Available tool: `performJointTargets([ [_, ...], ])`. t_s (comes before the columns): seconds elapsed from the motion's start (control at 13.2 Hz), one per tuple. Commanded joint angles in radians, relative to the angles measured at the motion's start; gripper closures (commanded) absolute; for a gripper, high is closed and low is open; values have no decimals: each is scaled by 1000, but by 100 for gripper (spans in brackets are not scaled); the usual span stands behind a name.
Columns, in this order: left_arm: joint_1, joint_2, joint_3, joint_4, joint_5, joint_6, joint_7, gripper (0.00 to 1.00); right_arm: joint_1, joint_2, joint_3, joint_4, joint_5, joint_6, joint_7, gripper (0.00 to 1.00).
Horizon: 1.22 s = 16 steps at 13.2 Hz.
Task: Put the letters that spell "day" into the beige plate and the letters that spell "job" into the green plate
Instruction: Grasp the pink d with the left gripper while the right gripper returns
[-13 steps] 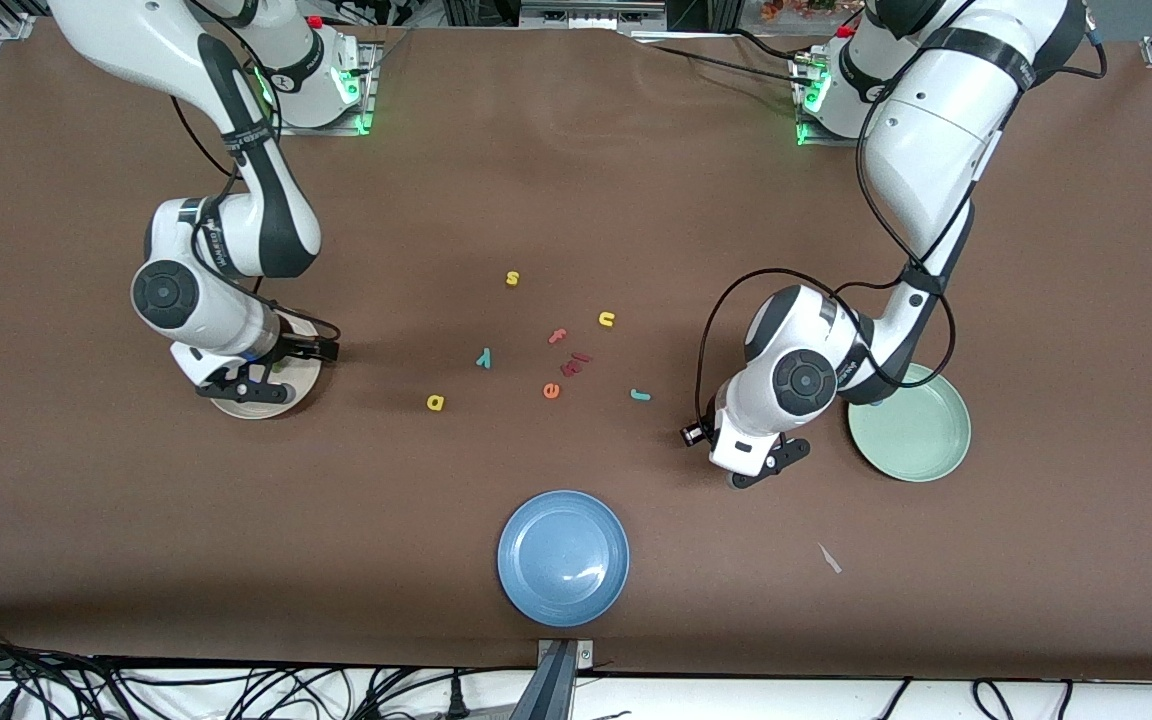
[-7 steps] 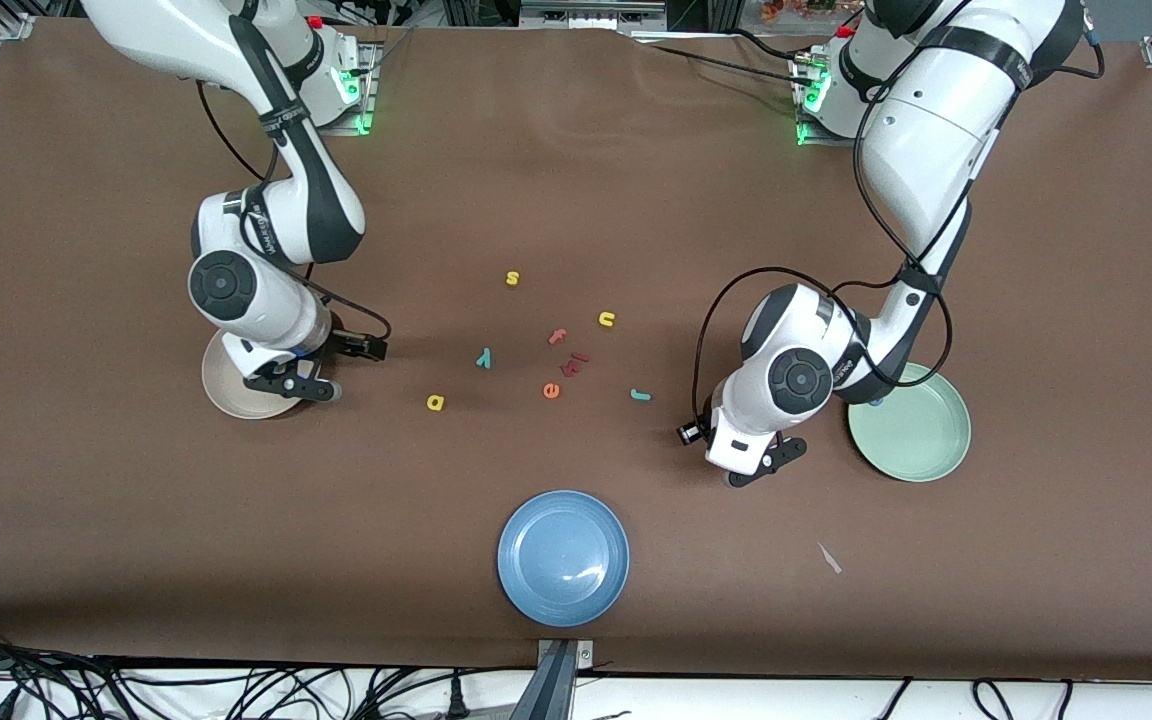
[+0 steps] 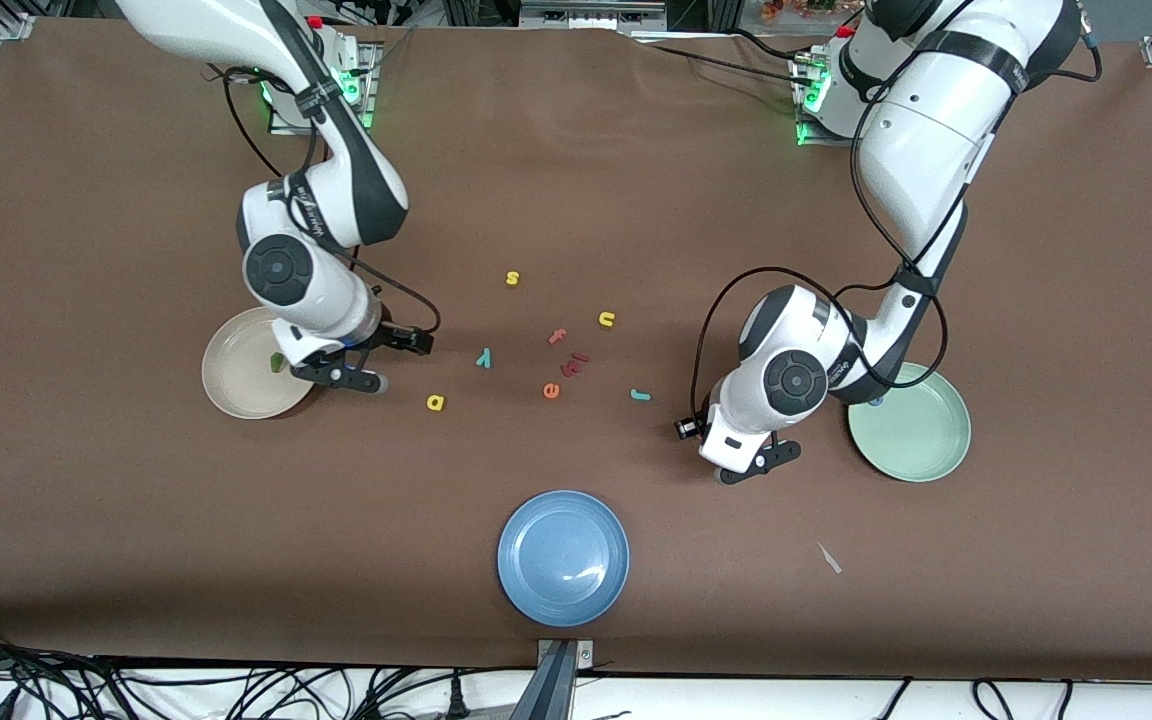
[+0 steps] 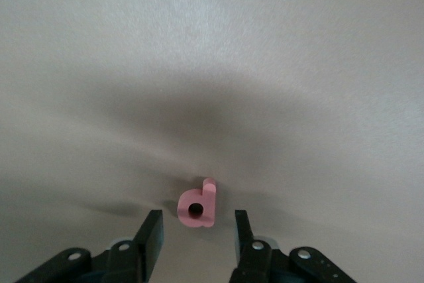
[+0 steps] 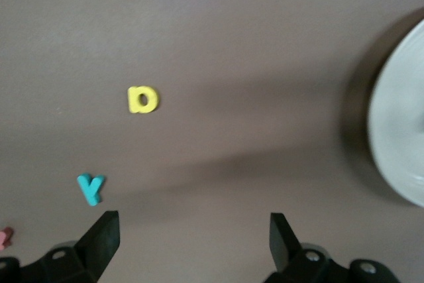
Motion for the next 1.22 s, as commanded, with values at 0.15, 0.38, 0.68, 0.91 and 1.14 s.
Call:
performJointTargets([
  [0.15,-10,34,14,20,59,-4,16,50,57,53,-1,56,14,-15,36,0],
  [0.38,-10,39,14,21,67,-4,13,51,91,98,-1,100,14,-8,79,0],
  [0.68,-13,39,14,23,65,0,5,64,119,148,-1,145,12,9,78,0],
  [0.91,-15,39,14,25,68,6,7,78,149,179,-1,139,15,100,79,0],
  [1.14,-13,33,14,25,68,5,15,88,154,199,-1,131,15,152,79,0],
])
